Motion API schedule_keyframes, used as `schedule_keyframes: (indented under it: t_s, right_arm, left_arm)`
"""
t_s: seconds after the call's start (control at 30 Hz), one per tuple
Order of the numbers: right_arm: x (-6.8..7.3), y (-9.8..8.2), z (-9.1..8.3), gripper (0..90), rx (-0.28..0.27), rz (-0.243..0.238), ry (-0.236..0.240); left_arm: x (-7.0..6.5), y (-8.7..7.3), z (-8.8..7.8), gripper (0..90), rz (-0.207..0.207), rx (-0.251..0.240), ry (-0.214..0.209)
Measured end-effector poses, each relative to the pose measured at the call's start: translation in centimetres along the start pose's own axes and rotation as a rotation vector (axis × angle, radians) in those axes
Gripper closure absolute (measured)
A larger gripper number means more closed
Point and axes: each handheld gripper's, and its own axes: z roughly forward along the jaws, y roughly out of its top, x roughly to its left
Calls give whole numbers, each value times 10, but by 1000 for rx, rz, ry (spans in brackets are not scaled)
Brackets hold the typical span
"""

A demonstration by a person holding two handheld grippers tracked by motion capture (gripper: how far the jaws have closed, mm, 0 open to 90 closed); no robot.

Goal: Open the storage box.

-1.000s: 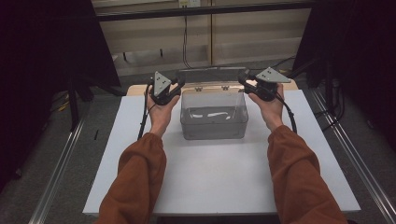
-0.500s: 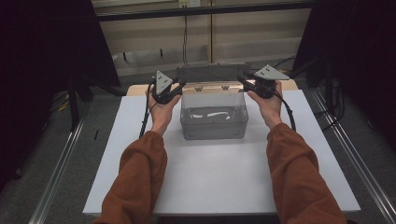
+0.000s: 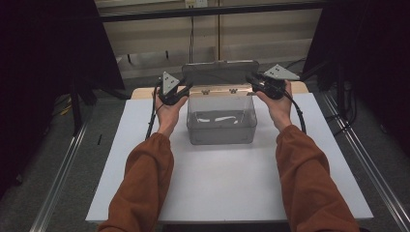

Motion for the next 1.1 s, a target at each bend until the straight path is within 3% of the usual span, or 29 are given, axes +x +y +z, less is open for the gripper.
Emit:
schedule_keyframes:
  t_s: [0.67,0.87,1.1]
  right_arm:
    - [-9,-13,11,646,34,21,-3]
    - [-7,-19,16,644,47,35,9]
    - [-8,-24,20,646,54,42,9]
  left_arm:
    - [4,-1,9,712,-13,3,3]
    - [6,-5,11,721,4,37,11]
    - [4,-7,14,715,-2,37,7]
